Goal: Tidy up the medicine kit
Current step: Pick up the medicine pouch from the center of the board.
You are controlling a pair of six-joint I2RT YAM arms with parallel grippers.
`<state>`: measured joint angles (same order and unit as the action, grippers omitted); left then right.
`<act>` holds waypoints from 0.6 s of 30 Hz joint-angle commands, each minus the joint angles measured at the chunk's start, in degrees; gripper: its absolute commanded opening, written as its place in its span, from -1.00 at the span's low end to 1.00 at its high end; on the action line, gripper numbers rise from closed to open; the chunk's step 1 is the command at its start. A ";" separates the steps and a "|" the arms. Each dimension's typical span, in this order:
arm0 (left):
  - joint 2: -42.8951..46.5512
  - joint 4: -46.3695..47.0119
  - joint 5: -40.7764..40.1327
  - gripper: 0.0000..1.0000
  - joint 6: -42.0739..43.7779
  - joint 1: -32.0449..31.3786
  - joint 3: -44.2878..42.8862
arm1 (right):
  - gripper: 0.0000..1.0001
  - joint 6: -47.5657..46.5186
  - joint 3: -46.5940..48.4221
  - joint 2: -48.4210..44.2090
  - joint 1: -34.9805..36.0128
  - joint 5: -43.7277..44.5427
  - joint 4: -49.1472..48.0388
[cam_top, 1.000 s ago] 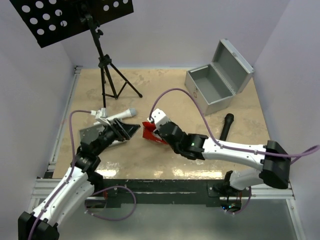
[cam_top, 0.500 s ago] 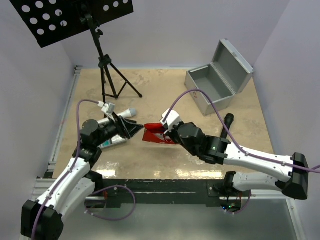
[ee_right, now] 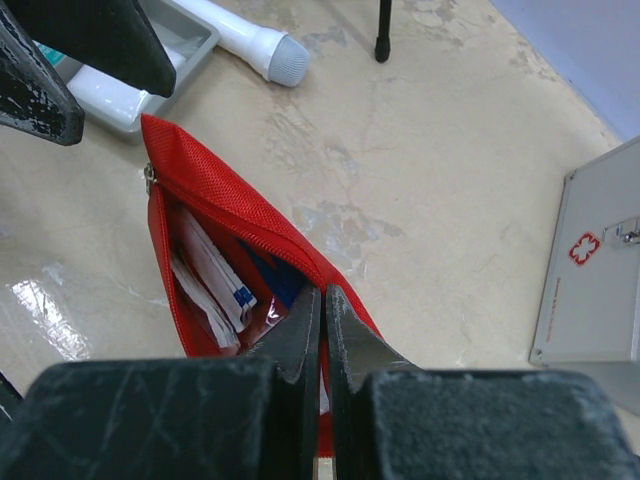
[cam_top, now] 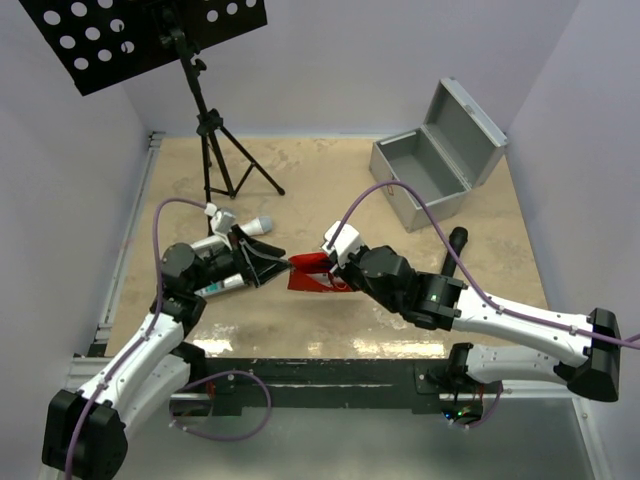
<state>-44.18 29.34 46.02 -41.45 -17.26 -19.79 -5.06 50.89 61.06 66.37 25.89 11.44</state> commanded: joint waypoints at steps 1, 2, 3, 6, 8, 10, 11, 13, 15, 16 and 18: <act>-1.16 4.58 3.20 0.25 -0.65 -0.06 0.37 | -1.00 -0.92 2.45 -0.85 0.25 -0.66 -1.42; -1.52 4.50 3.20 0.22 -0.65 -0.32 0.37 | -1.00 -0.92 2.63 -0.94 0.25 -0.66 -1.42; -2.13 4.15 3.02 0.20 -0.56 -0.41 0.37 | -1.00 -1.00 2.63 -1.03 0.25 -0.66 -1.51; -3.89 2.05 2.50 0.08 -0.30 -0.59 -0.07 | -1.00 -1.01 2.72 -1.12 0.25 -0.66 -1.51; -4.68 1.86 2.32 0.06 -0.21 -0.67 -0.34 | -1.00 -1.09 2.72 -1.20 0.25 -0.84 -1.42; -4.77 2.30 2.06 0.05 -0.38 -0.76 -0.16 | -1.00 -1.01 2.81 -1.20 0.25 -0.93 -1.34; -4.77 2.04 1.88 0.05 -0.04 -0.76 -0.42 | -1.00 -1.09 2.89 -1.29 0.25 -0.84 -1.42; -4.86 1.25 1.36 0.05 0.40 -0.85 -0.60 | -1.00 -1.18 2.90 -1.47 0.25 -0.93 -1.33; -5.38 0.54 1.18 0.05 0.84 -1.02 -0.77 | -1.00 -1.09 3.07 -1.47 0.25 -1.10 -1.25; -5.56 0.28 1.09 0.05 1.02 -1.11 -0.69 | -1.00 -1.18 3.07 -1.47 0.25 -1.19 -1.42; -5.74 -0.25 0.74 0.04 1.37 -1.46 -0.86 | -1.00 -1.27 3.25 -1.38 0.25 -1.19 -1.42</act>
<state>-49.47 28.82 47.44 -41.78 -17.89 -19.79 -5.56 51.13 61.06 66.37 25.67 11.79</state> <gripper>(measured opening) 0.525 0.014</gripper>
